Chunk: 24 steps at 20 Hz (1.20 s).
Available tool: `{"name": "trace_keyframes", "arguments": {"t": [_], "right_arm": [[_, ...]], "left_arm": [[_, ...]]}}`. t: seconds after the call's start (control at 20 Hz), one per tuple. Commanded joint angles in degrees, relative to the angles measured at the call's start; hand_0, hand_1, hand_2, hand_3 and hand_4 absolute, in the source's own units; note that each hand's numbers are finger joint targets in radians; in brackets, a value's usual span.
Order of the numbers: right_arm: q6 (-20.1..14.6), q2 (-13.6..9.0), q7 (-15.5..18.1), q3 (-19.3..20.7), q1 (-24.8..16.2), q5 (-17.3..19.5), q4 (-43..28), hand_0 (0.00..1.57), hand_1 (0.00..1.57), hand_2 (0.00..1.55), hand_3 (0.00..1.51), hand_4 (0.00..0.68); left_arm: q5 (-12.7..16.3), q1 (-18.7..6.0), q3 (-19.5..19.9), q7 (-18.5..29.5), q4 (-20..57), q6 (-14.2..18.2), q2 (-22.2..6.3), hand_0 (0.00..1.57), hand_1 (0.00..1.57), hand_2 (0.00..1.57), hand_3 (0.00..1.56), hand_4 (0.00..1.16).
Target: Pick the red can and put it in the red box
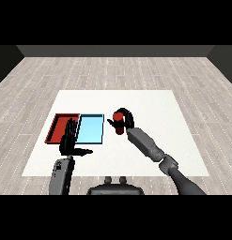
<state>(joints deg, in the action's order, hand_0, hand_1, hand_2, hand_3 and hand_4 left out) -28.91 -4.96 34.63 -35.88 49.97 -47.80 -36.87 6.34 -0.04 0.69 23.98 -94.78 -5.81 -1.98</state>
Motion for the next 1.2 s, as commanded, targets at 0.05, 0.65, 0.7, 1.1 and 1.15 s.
{"name": "trace_keyframes", "arguments": {"t": [0.05,0.65,0.7,1.1,1.15], "right_arm": [[-3.5,-4.0,-2.1,0.5,-1.4,2.3,-13.7,1.48,1.48,1.44,1.40,0.631],[-7.2,-12.8,-7.8,1.3,-16.9,11.4,-39.8,1.44,1.44,1.41,1.38,0.622],[-9.1,-13.0,-10.6,1.0,-18.3,12.3,-43.9,1.44,1.44,1.42,1.38,0.634],[-6.9,-4.9,-8.7,2.6,-18.6,21.1,-41.0,1.44,1.44,1.43,1.39,0.618],[-2.2,-8.3,-8.2,6.0,-20.9,19.7,-41.9,1.44,1.44,1.43,1.40,0.616]], "left_arm": [[-0.8,-0.9,-4.4,-5.8,-3.7,0.2,1.4,0.00,0.00,0.00,0.00,0.00],[-5.8,-7.2,-17.2,-15.8,-3.7,12.6,2.0,0.00,0.00,0.00,0.00,0.00],[-6.9,-5.7,-15.7,-17.4,-5.9,10.5,2.0,0.00,0.00,0.00,0.00,0.00],[-4.2,-11.4,-20.6,-13.5,6.8,15.4,2.0,0.00,0.00,0.00,0.00,0.00],[-3.5,-12.8,-20.6,-11.7,9.7,16.0,2.0,0.00,0.00,0.00,0.00,0.00]]}}
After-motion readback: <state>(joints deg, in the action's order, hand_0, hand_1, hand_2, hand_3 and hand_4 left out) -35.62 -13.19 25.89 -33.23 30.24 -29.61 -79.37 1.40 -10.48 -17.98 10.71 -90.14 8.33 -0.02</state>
